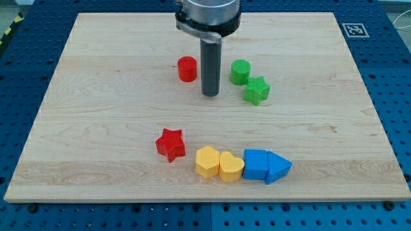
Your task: Move the green star towards the bottom right
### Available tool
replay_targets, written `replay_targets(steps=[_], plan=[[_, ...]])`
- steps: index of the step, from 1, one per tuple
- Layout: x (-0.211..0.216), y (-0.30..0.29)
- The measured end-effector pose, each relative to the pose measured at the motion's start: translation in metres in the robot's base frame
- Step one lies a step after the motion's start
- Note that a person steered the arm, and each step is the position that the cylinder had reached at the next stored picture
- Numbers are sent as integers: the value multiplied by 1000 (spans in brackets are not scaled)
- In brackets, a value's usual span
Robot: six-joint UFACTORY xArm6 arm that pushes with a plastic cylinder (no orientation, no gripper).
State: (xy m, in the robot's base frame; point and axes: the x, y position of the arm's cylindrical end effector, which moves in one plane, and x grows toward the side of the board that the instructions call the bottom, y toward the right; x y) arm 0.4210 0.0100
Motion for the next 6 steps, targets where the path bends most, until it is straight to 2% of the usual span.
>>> replay_targets(steps=[2, 4, 6], plan=[[3, 98], [70, 188], [82, 198]])
